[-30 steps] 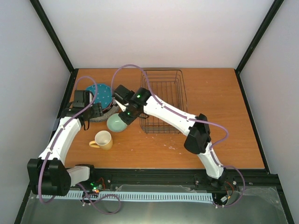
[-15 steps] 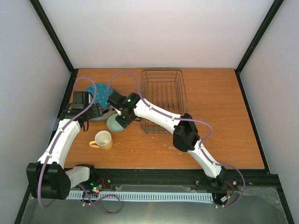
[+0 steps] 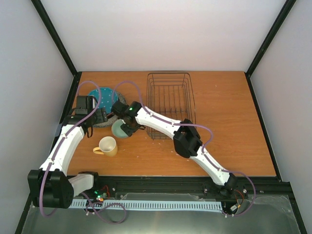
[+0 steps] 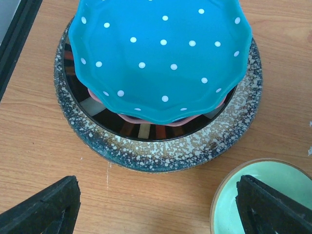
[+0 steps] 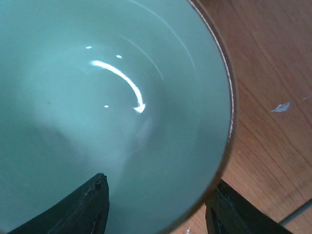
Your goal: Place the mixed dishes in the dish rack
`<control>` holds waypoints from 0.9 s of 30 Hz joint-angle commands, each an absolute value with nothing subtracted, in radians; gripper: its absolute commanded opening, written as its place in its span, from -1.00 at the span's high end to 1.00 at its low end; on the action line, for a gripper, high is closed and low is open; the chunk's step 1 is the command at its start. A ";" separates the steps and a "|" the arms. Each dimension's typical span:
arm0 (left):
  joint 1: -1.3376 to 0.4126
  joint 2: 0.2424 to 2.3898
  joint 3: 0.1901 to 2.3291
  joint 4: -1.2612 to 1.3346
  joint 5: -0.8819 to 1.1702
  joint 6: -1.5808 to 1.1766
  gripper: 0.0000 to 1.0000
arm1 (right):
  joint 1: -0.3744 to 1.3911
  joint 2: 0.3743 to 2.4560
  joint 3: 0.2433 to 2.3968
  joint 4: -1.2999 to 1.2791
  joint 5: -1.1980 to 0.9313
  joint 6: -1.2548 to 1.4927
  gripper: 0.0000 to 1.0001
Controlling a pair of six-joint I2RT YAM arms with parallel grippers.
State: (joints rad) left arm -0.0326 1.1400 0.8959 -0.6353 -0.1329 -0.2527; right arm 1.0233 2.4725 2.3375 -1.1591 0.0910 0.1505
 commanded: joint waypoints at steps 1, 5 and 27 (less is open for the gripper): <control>-0.028 1.121 0.897 -0.609 -0.124 -0.247 -0.76 | 1.020 2.499 2.369 -1.150 0.107 0.179 -0.08; -0.028 1.120 0.895 -0.602 -0.126 -0.242 -0.76 | 1.002 2.507 2.372 -1.143 0.086 0.180 -0.02; -0.029 1.146 0.877 -0.570 -0.118 -0.243 -0.76 | 0.959 2.498 2.378 -1.119 -0.044 0.183 0.94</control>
State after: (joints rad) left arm -0.0326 1.1442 0.8772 -0.5983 -0.1253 -0.2523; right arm 0.9646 2.4897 2.3844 -1.1053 -0.0551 0.1883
